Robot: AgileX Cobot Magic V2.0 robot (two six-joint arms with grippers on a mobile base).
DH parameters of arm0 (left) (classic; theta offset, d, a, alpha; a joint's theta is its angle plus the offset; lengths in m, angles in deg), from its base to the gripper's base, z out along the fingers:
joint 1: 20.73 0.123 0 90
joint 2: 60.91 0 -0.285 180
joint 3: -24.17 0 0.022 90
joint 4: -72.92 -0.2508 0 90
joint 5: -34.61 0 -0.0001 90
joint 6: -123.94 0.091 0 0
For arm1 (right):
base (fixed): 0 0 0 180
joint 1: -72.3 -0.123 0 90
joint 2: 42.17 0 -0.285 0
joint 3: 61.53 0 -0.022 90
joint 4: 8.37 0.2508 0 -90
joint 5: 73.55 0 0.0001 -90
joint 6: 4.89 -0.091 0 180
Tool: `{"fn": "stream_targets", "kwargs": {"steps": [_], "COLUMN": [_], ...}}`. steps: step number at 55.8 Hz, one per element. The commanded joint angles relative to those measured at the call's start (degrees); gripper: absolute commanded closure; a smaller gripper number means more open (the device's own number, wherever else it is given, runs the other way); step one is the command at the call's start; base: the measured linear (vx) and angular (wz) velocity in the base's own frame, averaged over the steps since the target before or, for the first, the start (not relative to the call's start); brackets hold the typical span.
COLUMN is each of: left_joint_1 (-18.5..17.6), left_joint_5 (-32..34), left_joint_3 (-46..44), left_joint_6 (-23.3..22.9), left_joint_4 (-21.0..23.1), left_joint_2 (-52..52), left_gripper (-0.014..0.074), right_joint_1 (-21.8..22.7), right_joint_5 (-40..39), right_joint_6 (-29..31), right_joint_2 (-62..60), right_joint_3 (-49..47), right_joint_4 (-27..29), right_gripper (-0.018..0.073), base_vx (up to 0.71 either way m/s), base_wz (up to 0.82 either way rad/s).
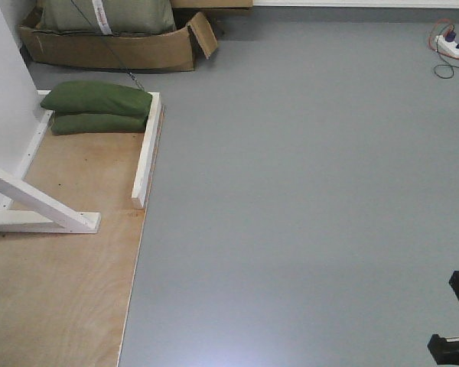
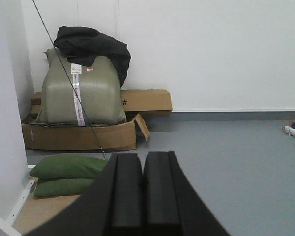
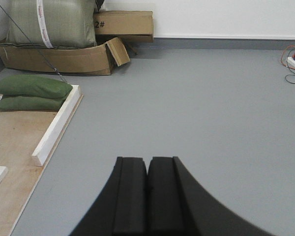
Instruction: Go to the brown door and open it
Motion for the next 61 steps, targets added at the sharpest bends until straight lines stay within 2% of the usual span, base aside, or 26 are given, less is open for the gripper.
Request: {"fn": "stream_targets", "kwargs": {"steps": [1, 61], "left_joint_1": [-0.07, -0.07], "left_joint_5": [4.35, 4.35], "left_joint_3": [-1.31, -1.31], "left_joint_6": [-0.56, -0.56], "left_joint_4": [0.45, 0.45], "left_joint_2": [0.76, 0.76], "left_gripper": [0.0460, 0.0460], "right_joint_1": [-0.13, -0.13], "right_joint_5": [-4.73, -4.41], "right_joint_6": [0.53, 0.53], "right_joint_2": [-0.32, -0.32], "right_joint_3": [0.25, 0.25], "right_joint_4": [-0.40, -0.40], "right_gripper": [0.0559, 0.0559], "base_vx": [0.00, -0.07], "base_wz": [0.00, 0.02]}}
